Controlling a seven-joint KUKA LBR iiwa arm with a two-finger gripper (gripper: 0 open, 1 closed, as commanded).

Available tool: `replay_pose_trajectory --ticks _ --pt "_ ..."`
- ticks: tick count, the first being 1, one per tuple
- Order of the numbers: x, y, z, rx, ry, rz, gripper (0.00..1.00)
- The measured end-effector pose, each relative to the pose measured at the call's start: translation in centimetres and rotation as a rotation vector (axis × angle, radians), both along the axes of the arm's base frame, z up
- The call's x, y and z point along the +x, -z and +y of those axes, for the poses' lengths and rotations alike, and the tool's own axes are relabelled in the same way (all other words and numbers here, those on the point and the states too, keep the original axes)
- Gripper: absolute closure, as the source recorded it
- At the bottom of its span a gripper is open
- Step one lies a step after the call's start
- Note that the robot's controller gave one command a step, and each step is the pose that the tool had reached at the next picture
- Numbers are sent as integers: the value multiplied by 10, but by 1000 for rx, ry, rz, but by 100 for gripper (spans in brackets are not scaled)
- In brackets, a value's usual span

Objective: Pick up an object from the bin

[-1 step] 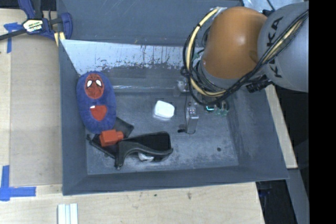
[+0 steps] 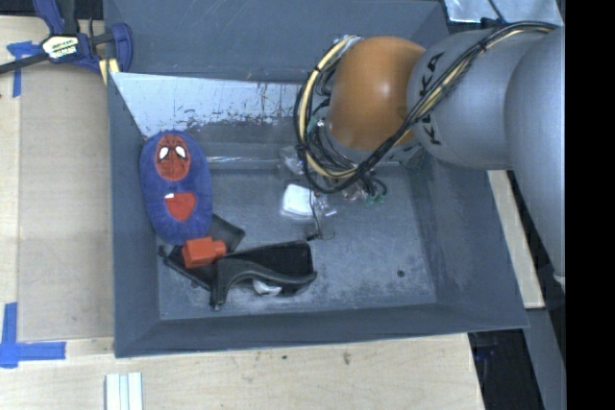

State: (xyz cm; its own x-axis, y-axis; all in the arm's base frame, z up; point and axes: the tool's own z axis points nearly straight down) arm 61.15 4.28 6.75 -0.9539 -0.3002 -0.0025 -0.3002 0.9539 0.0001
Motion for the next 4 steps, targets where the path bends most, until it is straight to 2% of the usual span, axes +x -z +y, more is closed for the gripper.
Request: replay_pose_trajectory --ticks 1,2,3,4 --pt "-5 -34 0 1 95 -7 0" --pt "8 -39 -3 1 140 -6 0" --pt "7 -1 -1 0 181 3 0" --pt "-7 -3 -3 0 412 1 0"
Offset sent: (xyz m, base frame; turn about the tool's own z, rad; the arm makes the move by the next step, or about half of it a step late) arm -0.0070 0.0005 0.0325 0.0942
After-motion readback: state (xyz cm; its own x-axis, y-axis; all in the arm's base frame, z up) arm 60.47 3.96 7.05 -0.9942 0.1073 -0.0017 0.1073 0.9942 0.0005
